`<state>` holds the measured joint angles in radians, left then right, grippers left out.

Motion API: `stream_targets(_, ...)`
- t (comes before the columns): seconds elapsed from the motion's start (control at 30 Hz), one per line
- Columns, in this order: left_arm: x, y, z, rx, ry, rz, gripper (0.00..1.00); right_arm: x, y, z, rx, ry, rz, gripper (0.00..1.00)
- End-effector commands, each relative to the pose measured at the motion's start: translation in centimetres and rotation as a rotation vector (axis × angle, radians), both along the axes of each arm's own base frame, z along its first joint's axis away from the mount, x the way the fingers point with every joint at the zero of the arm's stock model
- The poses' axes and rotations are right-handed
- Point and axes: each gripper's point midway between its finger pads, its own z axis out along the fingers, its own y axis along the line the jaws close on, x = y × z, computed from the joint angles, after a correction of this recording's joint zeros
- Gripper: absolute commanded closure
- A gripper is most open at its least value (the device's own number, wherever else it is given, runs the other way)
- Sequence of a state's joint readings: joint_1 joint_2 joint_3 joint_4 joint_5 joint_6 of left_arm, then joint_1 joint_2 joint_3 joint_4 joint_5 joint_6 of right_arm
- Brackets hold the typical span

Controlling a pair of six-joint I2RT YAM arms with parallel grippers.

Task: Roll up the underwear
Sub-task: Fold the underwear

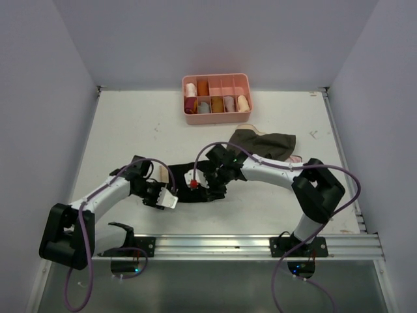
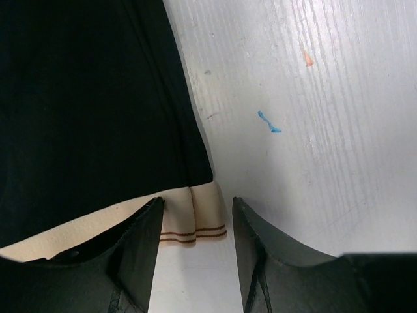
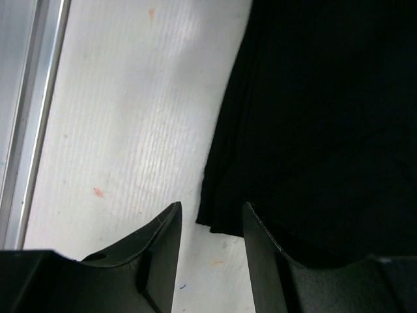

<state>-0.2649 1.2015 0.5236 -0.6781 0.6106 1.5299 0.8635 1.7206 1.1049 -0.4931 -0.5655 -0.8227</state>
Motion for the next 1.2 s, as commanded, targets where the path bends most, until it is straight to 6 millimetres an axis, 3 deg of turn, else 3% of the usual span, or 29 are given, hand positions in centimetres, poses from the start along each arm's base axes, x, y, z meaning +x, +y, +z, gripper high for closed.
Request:
stream_targets(0.0,0.6,-0.1,0.3,0.014,-0.031,-0.026,0.5,-0.2,-0.6,-1.1,-0.021,-0.111,0.053,0.54)
stream_targets(0.23,0.6,0.2,0.3,0.029,-0.034,-0.025,0.51,1.1,-1.3,-3.4,-0.063,-0.212,0.078,0.52)
stream_targets(0.47,0.3,0.4,-0.4,0.045,-0.004,-0.039,0.65,1.2,-0.7,-4.4,-0.105,-0.213,0.087,0.57)
stream_targets(0.57,0.1,0.5,-0.6,0.047,-0.001,-0.045,0.67,1.6,-0.6,-4.7,-0.118,-0.211,0.065,0.66)
stream_targets(0.6,0.0,0.5,-0.6,0.047,0.001,-0.048,0.68,1.6,-0.5,-4.7,-0.121,-0.211,0.062,0.76)
stream_targets(0.73,-0.6,0.5,-0.7,0.047,0.021,-0.055,0.79,1.7,-0.4,-4.7,-0.124,-0.207,0.05,0.97)
stream_targets(0.83,-0.5,0.4,-0.3,0.041,0.024,-0.049,0.87,1.2,-0.2,-3.9,-0.111,-0.172,0.038,1.0)
stream_targets(1.0,-1.5,-0.6,1.9,-0.016,0.107,-0.054,0.99,-0.5,0.0,-1.4,-0.085,-0.077,0.029,1.0)
stream_targets(1.17,-3.2,-1.3,3.7,-0.057,0.256,-0.044,1.0,-2.6,-0.2,0.6,-0.077,0.078,0.027,1.0)
